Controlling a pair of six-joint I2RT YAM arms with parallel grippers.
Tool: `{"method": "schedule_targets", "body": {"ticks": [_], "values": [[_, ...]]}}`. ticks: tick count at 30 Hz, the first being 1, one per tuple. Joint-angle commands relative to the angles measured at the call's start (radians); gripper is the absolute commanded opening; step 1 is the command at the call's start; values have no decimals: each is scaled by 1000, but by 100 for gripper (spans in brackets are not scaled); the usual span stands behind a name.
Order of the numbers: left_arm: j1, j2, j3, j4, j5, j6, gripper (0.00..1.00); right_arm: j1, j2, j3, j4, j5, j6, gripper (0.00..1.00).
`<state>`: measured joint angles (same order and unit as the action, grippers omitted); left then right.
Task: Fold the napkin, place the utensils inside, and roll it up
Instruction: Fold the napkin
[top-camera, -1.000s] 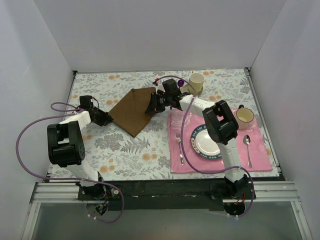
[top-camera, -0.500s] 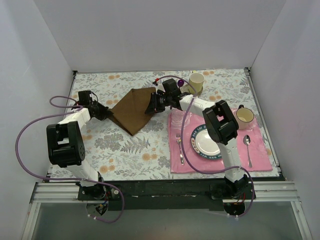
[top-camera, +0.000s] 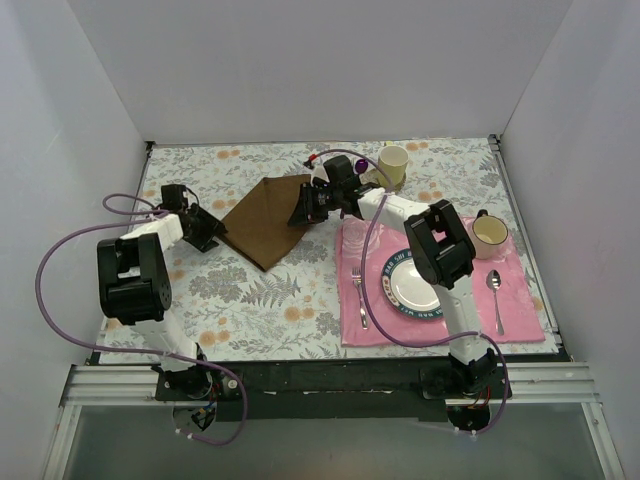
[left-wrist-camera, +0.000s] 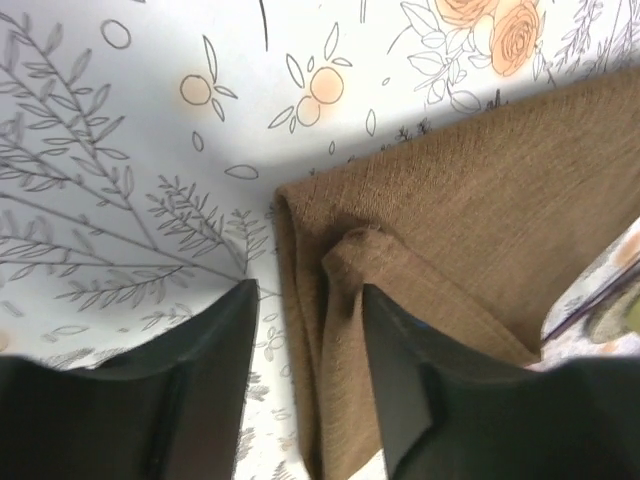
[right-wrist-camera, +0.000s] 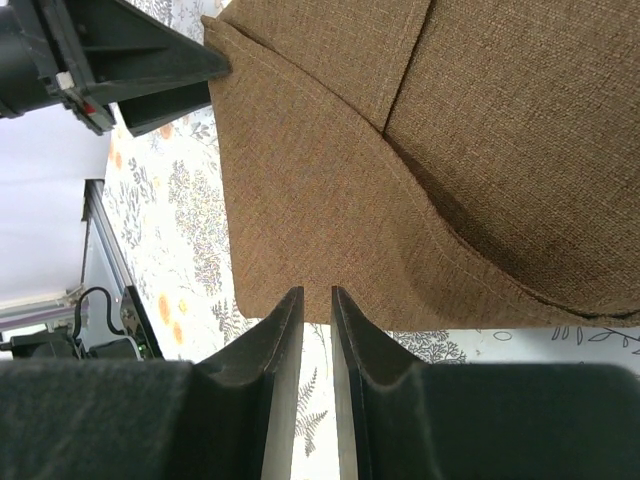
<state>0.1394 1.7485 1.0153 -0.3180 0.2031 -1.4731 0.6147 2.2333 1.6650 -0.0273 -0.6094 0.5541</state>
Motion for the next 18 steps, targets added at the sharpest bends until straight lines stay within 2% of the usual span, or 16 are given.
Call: {"method": "schedule_targets", "body": {"ticks": [1, 4, 8, 9, 12, 15, 18], "values": [[-14, -138, 69, -41, -83, 57, 49, -7, 3, 53, -12, -18, -20, 26], [-18, -181, 69, -67, -27, 51, 48, -9, 8, 88, -75, -1, -72, 26], [-32, -205, 5, -17, 85, 8, 31, -4, 28, 101, -74, -24, -62, 26], [-34, -199, -4, 0, 120, -3, 23, -4, 28, 87, -69, -24, -56, 26], [-38, -141, -15, 33, 166, -24, 10, -3, 32, 59, -19, -36, -25, 25], [-38, -86, -17, 79, 186, -39, 8, -3, 42, 49, 6, -44, -8, 23], [-41, -46, -11, 92, 141, -35, 7, -10, 63, 47, 17, -50, -2, 22]]}}
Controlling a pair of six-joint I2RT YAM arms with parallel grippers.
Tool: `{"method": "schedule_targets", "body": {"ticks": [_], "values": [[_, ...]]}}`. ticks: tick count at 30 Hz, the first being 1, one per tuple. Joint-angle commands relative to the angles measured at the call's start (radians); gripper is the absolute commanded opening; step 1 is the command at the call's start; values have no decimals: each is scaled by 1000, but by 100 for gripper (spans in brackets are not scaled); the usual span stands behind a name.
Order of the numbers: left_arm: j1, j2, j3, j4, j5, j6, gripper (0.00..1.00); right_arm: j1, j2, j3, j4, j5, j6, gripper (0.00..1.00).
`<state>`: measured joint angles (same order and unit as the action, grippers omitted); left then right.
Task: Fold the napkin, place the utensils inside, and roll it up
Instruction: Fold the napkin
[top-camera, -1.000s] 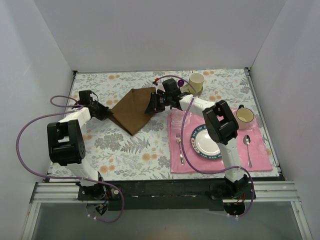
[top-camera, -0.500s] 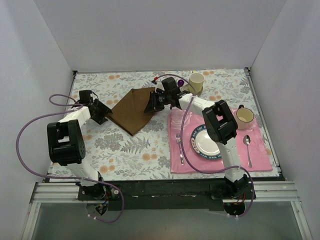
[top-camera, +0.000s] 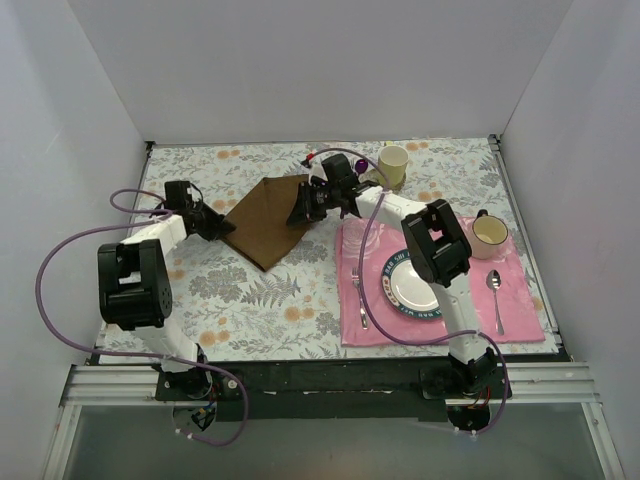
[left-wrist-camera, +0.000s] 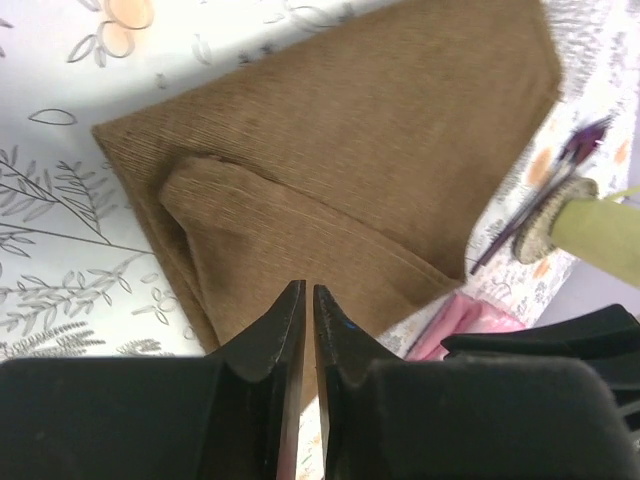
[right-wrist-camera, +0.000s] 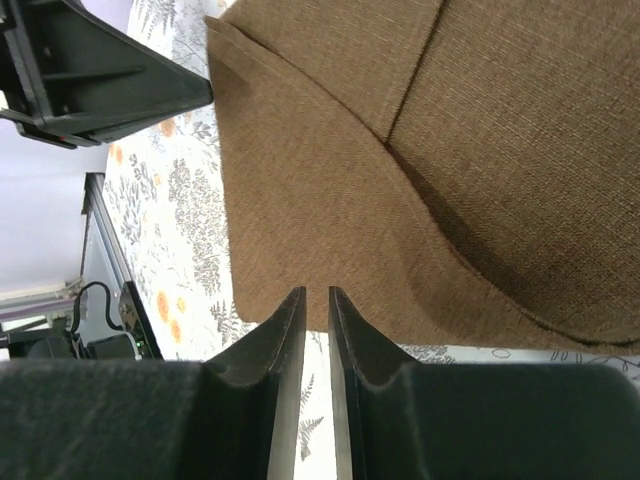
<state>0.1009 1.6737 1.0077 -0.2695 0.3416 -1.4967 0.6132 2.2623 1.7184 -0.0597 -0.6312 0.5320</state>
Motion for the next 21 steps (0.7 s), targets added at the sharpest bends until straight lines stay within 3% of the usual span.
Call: {"method": "schedule_targets", "body": {"ticks": [1, 10, 16, 21], "values": [[-3, 41, -1, 42, -10, -5, 6, -15, 39, -11, 49, -28, 22, 22], [-1, 123, 3, -19, -116, 29, 5, -78, 72, -42, 38, 10, -32, 22], [-1, 109, 41, -39, -112, 52, 5, -92, 126, 119, -170, 108, -184, 22], [-3, 75, 94, -54, -56, 47, 7, -78, 42, 149, -224, 174, -219, 22]]}}
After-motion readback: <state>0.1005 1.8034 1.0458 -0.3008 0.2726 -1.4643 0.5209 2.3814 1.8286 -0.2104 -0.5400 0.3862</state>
